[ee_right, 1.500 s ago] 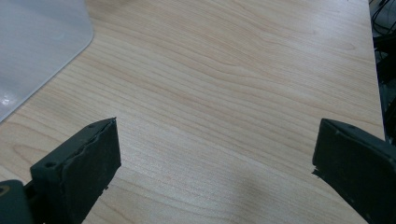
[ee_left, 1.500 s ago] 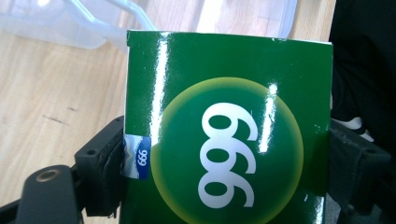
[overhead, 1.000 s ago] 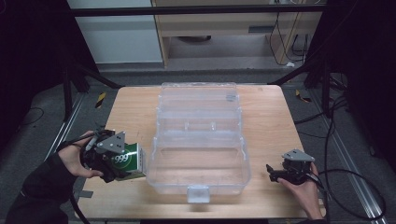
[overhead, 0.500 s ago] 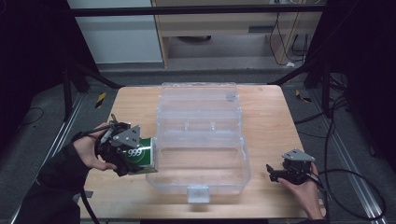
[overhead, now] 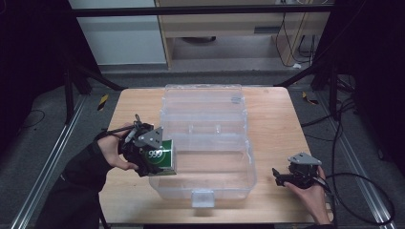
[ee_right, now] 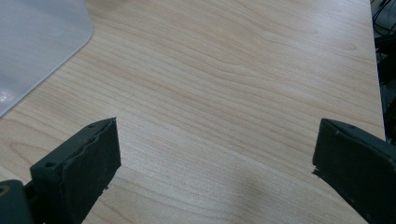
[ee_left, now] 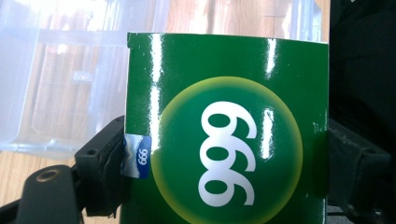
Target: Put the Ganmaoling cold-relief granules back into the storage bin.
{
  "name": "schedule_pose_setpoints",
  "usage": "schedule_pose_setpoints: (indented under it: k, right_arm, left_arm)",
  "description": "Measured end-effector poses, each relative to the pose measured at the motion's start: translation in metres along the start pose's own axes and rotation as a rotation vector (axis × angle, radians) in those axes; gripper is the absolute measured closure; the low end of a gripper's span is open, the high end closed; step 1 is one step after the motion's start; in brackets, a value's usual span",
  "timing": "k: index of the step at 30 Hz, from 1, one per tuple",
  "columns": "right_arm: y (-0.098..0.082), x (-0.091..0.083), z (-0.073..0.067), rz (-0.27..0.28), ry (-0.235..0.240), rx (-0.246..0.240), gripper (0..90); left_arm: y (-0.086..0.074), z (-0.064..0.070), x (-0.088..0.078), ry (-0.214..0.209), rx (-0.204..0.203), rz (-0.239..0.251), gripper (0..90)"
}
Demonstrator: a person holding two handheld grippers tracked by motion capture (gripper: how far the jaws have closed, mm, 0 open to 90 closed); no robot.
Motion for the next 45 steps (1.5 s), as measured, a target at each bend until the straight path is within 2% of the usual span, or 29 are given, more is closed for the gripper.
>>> schedule_pose_setpoints:
  k: [9, 18, 27, 45]
  right_arm:
    - [0.0, 0.0, -0.001, -0.002, 0.002, -0.007, 1.3]
    - [-0.001, 0.002, -0.001, -0.008, 0.0, -0.02, 1.3]
    - [-0.001, 0.002, -0.002, -0.012, 0.0, -0.024, 1.3]
    - [-0.002, 0.004, -0.003, -0.019, -0.004, -0.032, 0.7]
  left_arm:
    - [0.01, -0.002, 0.019, -0.02, 0.018, -0.003, 14.5]
    - [0.013, -0.003, 0.034, -0.038, 0.023, -0.008, 14.6]
    - [0.009, -0.002, 0.054, -0.061, 0.022, -0.028, 14.5]
    - [-0.001, 0.002, 0.083, -0.096, 0.011, -0.06, 14.4]
Point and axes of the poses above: each handheld gripper's, and its own axes: x roughly forward along the jaws, y roughly out of its top, z roughly to its right, the point moved 4 cm from there along x, roughly forward along the jaws, and after that the axes turned 10 degrees about -z, right-handed, at the moved point
